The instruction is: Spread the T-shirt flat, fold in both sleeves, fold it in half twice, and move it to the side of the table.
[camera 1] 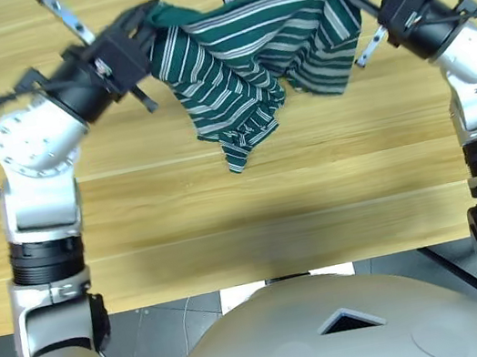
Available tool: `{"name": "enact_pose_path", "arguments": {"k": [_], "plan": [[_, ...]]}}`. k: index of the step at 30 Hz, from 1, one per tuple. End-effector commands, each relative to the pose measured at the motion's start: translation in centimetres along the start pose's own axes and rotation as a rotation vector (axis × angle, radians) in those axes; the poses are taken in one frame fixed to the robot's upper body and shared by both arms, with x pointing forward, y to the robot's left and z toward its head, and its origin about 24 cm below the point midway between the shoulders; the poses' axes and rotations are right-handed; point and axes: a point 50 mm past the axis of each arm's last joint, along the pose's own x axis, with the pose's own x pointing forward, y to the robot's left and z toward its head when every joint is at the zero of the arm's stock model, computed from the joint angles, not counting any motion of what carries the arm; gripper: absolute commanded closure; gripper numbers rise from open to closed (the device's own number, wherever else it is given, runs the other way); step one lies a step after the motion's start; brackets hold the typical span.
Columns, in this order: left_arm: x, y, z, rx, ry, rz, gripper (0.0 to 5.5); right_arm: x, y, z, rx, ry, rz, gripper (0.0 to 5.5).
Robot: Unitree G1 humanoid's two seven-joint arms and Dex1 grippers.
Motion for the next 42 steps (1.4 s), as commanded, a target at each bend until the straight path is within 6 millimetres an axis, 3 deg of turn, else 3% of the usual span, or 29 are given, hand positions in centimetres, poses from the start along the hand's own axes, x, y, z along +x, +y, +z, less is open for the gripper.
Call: {"name": "enact_pose_path", "arguments": {"k": [1,3,5,12,15,18,22,25,27,29,31,34,36,39,42], "plan": [[0.2,4.2,0.9,0.104,0.117,-0.107,5.48,0.3,-4.9,1.7,-0.02,-0.055,-0.072,5.5],[0.2,5.3,1.3,0.132,0.159,-0.158,5.48,0.2,-6.2,2.5,0.006,-0.088,-0.062,5.5],[-0.7,4.5,2.3,0.157,0.165,-0.314,5.48,-0.4,-6.1,3.9,0.089,-0.167,0.054,5.5],[-6.0,-4.2,5.9,-0.112,0.06,-0.939,5.48,-6.1,1.1,8.4,0.584,-0.277,0.78,5.5],[-7.5,-5.6,7.8,-0.213,-0.01,-1.05,5.48,-7.1,2.2,10.1,0.71,-0.308,0.925,5.5],[-8.0,-6.3,8.4,-0.251,-0.026,-1.094,5.48,-7.4,3.4,9.9,0.787,-0.25,1.026,5.5],[-7.4,-6.8,7.1,-0.299,0.023,-1.144,5.48,-7.0,4.5,8.5,0.815,-0.159,1.096,5.5],[-4.8,-4.8,4.3,-0.263,0.113,-1.028,5.48,-4.4,3.6,5.1,0.672,-0.035,0.974,5.5],[-0.7,-1.8,1.4,-0.163,0.207,-0.784,5.48,-1.3,1.0,2.0,0.492,0.054,0.748,5.5],[4.2,3.5,-1.7,0.002,0.359,-0.408,5.48,2.6,-3.4,-0.4,0.277,0.147,0.434,5.5],[7.4,10.2,-2.7,0.238,0.526,0.013,5.48,6.2,-8.8,-0.5,-0.049,0.283,0.036,5.5],[6.8,19.0,0.8,0.545,0.626,0.585,5.48,8.1,-15.8,3.0,-0.561,0.401,-0.398,5.5],[5.3,22.0,3.0,0.661,0.641,0.759,5.48,8.3,-18.0,5.2,-0.705,0.381,-0.529,5.5],[3.9,23.7,3.9,0.653,0.645,0.83,5.48,8.6,-18.6,6.2,-0.764,0.346,-0.57,5.5],[3.9,23.4,3.1,0.693,0.673,0.794,5.48,8.8,-18.0,5.6,-0.771,0.335,-0.555,5.5]]}}
